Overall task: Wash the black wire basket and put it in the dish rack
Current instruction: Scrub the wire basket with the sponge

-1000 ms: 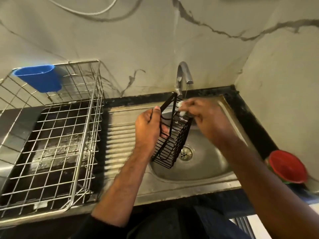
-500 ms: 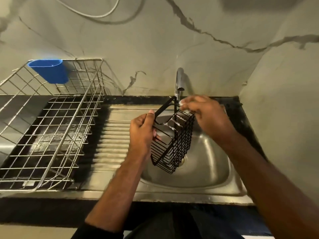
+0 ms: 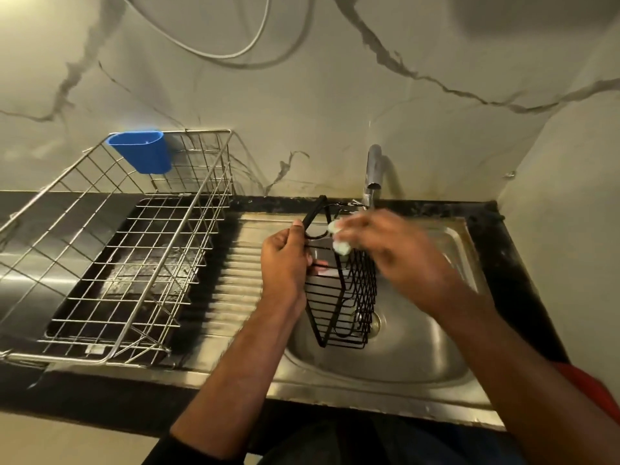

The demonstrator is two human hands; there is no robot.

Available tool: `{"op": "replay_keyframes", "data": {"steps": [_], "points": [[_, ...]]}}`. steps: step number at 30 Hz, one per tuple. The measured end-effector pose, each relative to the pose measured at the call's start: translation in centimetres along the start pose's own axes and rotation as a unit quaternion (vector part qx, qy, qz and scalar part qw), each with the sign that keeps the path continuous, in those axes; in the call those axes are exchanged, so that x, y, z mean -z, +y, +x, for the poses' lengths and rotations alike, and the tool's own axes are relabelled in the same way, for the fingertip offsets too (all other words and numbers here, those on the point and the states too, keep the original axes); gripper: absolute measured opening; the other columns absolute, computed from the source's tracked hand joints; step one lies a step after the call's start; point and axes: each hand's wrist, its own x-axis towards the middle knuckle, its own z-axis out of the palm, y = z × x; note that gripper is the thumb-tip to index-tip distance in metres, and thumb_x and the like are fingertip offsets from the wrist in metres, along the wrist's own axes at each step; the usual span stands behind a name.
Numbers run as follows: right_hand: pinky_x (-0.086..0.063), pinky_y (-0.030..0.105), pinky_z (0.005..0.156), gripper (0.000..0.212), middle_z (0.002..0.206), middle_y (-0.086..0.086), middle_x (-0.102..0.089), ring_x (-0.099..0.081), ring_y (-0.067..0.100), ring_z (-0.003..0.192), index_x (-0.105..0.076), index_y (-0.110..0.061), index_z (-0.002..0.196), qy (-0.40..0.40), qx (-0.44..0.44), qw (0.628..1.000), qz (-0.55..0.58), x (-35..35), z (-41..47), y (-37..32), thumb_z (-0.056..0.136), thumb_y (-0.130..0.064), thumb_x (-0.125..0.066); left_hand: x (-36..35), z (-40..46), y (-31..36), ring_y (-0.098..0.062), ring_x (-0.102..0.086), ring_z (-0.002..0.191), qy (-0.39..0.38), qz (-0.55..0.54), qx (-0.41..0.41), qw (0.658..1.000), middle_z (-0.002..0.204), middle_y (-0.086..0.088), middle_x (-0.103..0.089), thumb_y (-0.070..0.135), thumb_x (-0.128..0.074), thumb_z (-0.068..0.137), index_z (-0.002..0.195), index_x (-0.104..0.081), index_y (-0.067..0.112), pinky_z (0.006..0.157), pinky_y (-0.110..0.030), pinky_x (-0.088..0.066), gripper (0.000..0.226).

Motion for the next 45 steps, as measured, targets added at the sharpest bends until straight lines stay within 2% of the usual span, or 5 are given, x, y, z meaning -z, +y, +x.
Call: {"op": "replay_keyframes", "data": {"steps": [7,13,20,29,45], "points": [[-0.046,0.041,0.105,0.048,0.132,-0.003,-0.062,-0.052,0.011,0.12,-0.068,-0.025,0.123,-0.007,-0.078,0.997,-0.021,-1.1,1.2,2.3,0.093,0.007,-0.05,0.5,-0.8,0.5,-0.006,-0.05,0.036,-0.038,0.021,-0.007,0.999,0.044,0.006,-0.053,0.026,-0.053,0.106,0.076,-0.059,0.011,0.041,-0.023,-0.044,0.034],[-0.044,0.026,0.098,0.036,0.124,-0.004,-0.066,-0.056,0.011,0.114,-0.073,-0.021,0.117,-0.092,0.046,0.994,0.028,-0.7,1.7,-0.5,0.092,-0.003,-0.054,0.9,-0.8,0.9,-0.009,-0.049,0.036,-0.073,0.039,-0.033,0.996,0.044,0.006,-0.052,0.025,-0.05,0.107,0.073,-0.062,0.011,0.041,-0.023,-0.043,0.039],[-0.045,0.01,0.096,0.039,0.122,-0.007,-0.065,-0.062,0.008,0.11,-0.073,-0.022,0.114,-0.008,-0.122,0.991,0.046,0.0,2.2,2.9,0.091,0.007,-0.058,1.6,-0.4,-0.3,-0.02,-0.04,0.041,-0.105,0.062,-0.045,0.991,0.05,-0.005,-0.044,0.033,-0.057,0.103,0.069,-0.066,0.013,0.042,-0.027,-0.046,0.041],[-0.05,0.033,0.102,0.037,0.123,-0.003,-0.065,-0.062,0.013,0.108,-0.072,-0.019,0.114,0.013,-0.152,0.988,0.034,0.7,2.8,2.8,0.094,0.005,-0.053,0.8,-0.6,-1.0,-0.018,-0.04,0.039,-0.123,0.064,-0.057,0.989,0.05,-0.007,-0.043,0.031,-0.056,0.104,0.085,-0.06,-0.013,0.037,-0.022,-0.043,0.048],[-0.046,0.033,0.102,0.033,0.129,-0.001,-0.06,-0.054,0.013,0.111,-0.068,-0.023,0.122,-0.074,-0.136,0.988,0.016,-0.7,2.9,1.7,0.099,-0.018,-0.044,0.3,-1.1,-0.1,-0.02,-0.043,0.051,-0.079,0.0,0.013,0.997,0.052,0.002,-0.049,0.056,-0.05,0.098,0.06,-0.071,0.027,0.054,-0.031,-0.044,0.052]]}}
